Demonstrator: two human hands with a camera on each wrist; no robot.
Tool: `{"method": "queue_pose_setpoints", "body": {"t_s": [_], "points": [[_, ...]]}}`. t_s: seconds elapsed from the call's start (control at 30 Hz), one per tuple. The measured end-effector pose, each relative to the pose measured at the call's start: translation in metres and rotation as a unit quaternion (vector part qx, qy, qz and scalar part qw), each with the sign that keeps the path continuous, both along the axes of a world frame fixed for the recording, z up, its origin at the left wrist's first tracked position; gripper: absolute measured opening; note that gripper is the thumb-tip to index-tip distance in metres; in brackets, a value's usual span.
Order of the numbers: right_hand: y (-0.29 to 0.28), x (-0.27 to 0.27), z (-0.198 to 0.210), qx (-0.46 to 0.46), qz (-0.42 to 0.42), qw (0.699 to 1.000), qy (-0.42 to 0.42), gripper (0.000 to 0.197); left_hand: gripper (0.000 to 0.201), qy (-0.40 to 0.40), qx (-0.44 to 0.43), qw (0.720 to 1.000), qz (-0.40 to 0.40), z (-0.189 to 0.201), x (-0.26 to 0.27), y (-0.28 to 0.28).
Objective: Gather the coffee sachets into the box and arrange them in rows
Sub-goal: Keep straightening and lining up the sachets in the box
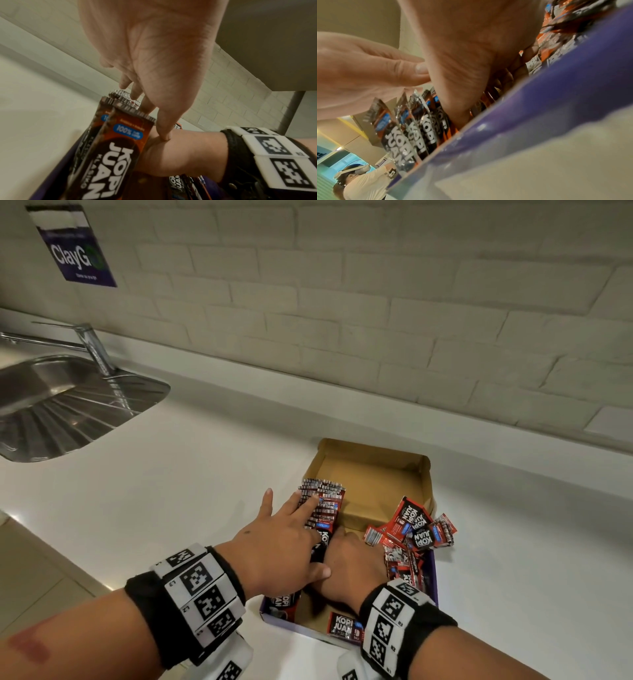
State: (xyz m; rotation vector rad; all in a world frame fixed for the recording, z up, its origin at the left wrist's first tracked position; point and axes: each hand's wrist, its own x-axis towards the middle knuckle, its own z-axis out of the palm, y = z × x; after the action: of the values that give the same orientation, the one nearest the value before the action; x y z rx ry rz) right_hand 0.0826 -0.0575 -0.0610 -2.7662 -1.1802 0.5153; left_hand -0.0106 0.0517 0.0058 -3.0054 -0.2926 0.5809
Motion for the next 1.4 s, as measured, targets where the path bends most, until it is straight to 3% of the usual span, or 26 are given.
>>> {"method": "queue_pose_setpoints", "body": {"t_s": [0.5,0.73,1.13,1.23,1.4], "points": [[-0.012,0.010,0.007,0.023,0.038,0.998,0.050,0.056,0.061,0.000,-0.021,1.000,-0.011,-0.001,0.001,-0.006],[-0.012,0.009,0.006,0.042,0.035,0.997,0.052,0.047,0.062,-0.025,-0.058,0.998,0.022,0.008,0.004,0.003],[-0.002,0.015,0.001,0.033,0.003,0.999,0.040,0.037,0.048,-0.131,-0.207,0.963,0.114,0.031,0.018,0.027],[-0.001,0.016,0.001,0.042,-0.005,0.998,0.049,0.036,0.056,-0.139,-0.211,0.959,0.128,0.031,0.024,0.030],[0.001,0.017,0.001,0.041,-0.017,0.997,0.062,0.036,0.073,-0.100,-0.170,0.976,0.089,0.026,0.034,0.025]]}}
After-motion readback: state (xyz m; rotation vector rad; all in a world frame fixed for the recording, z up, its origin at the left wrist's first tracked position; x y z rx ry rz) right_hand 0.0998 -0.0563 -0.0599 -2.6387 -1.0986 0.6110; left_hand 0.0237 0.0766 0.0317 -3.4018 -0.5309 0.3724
